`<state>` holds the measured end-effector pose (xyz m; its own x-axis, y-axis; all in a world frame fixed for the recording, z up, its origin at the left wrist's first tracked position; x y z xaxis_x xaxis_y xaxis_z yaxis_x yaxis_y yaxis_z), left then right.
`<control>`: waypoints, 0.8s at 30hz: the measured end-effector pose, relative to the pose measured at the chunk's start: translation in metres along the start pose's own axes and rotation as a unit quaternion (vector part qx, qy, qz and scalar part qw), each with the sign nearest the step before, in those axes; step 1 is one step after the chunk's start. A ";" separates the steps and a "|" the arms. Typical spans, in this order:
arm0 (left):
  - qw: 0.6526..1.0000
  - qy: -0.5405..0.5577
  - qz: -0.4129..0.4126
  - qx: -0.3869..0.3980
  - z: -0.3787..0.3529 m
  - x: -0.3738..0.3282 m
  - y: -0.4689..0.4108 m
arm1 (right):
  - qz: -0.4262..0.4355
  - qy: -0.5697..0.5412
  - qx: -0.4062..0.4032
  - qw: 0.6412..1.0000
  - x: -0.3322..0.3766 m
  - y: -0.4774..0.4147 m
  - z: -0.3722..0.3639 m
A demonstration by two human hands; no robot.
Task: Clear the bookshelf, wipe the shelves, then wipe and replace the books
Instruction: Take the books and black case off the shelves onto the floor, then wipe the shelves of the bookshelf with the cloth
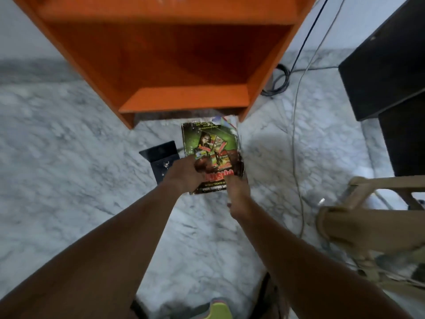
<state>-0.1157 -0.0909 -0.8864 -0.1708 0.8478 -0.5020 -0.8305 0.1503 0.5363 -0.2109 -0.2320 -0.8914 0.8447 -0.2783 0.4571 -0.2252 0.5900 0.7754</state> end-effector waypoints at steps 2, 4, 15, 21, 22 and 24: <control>0.999 -0.001 -0.043 -0.021 0.067 -0.038 0.029 | 0.093 0.118 0.039 0.988 0.061 0.050 0.006; 0.994 -0.033 -0.088 -0.060 0.146 -0.079 0.063 | 0.147 0.167 0.104 0.969 0.121 0.114 0.013; 0.953 -0.092 -0.120 -0.261 0.551 -0.240 0.307 | 0.530 0.295 0.145 0.781 0.414 0.542 0.120; 0.872 -0.043 -0.122 -0.472 0.800 -0.265 0.420 | 0.714 0.207 0.139 0.655 0.542 0.803 0.118; 0.865 -0.052 -0.127 -0.482 0.816 -0.263 0.423 | 0.729 0.187 0.141 0.644 0.547 0.815 0.111; 0.871 -0.052 -0.118 -0.475 0.823 -0.261 0.425 | 0.720 0.179 0.141 0.656 0.544 0.817 0.107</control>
<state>0.0120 0.1708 0.0311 0.0711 0.8994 -0.4313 -0.9081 -0.1205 -0.4010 0.0127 0.0176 0.0376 -0.2935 0.6384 0.7116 -0.9524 -0.1311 -0.2752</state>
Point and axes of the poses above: each hand's wrist, its own y-axis away from the middle knuckle, its own z-axis out of the back of the hand, x = y × z, the point moved 6 cm from there along -y, towards the middle knuckle, and after that the axes turned 10 degrees about -x, right-handed, at the moved point
